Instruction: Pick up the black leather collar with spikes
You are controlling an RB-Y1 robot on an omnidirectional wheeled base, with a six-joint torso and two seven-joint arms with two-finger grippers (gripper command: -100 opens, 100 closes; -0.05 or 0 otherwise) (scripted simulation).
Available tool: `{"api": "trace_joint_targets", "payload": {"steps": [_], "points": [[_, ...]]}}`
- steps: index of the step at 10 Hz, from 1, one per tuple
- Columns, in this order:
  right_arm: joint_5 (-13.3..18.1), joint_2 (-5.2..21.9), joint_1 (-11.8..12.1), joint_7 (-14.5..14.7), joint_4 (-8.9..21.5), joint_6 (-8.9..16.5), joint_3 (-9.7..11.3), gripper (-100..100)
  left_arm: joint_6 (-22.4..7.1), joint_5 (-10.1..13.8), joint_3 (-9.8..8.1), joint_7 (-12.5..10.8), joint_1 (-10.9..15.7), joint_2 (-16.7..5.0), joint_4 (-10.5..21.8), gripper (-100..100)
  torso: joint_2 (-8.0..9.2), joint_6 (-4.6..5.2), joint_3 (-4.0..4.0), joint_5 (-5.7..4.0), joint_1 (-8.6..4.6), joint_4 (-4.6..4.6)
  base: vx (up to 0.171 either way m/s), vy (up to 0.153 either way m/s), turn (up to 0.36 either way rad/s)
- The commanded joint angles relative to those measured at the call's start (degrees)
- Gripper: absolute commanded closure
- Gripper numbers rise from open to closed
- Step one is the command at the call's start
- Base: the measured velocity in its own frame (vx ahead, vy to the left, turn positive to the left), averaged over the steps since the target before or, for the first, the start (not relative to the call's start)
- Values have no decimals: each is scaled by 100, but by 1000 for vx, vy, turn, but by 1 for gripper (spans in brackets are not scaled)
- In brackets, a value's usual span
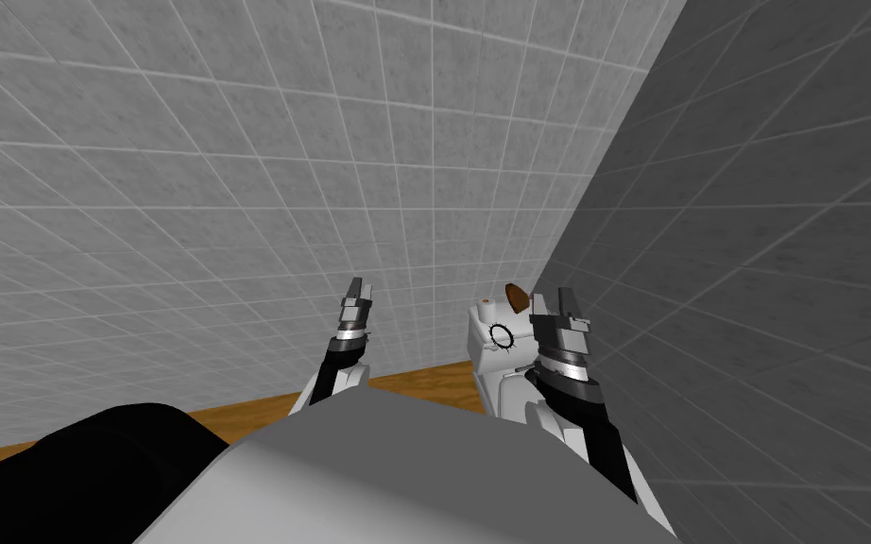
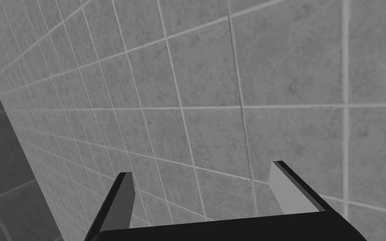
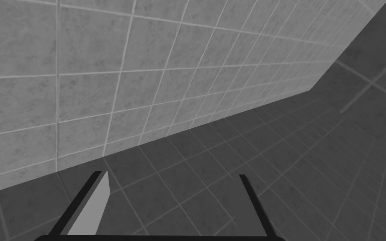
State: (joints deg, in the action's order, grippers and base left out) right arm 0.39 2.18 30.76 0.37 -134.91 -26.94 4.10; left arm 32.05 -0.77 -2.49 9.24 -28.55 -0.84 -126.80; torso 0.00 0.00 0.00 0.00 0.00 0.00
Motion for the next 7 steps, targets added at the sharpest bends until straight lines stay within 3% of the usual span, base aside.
{"api": "trace_joint_targets", "payload": {"steps": [1, 6, 7], "points": [[140, 232, -11, 167, 93, 92, -47, -100, 0, 0, 0, 0, 0, 0, 0, 0, 0, 0, 0, 0, 0, 0, -25, 7, 71], [764, 743, -34, 890, 472, 542, -264, -100, 0, 0, 0, 0, 1, 0, 0, 0, 25, -1, 14, 1, 5, 5, -63, 22, 76], [764, 743, -34, 942, 472, 542, -264, -100, 0, 0, 1, 0, 1, 0, 0, 0, 26, -1, 15, 2, 9, 6, -53, 26, 33]]}}
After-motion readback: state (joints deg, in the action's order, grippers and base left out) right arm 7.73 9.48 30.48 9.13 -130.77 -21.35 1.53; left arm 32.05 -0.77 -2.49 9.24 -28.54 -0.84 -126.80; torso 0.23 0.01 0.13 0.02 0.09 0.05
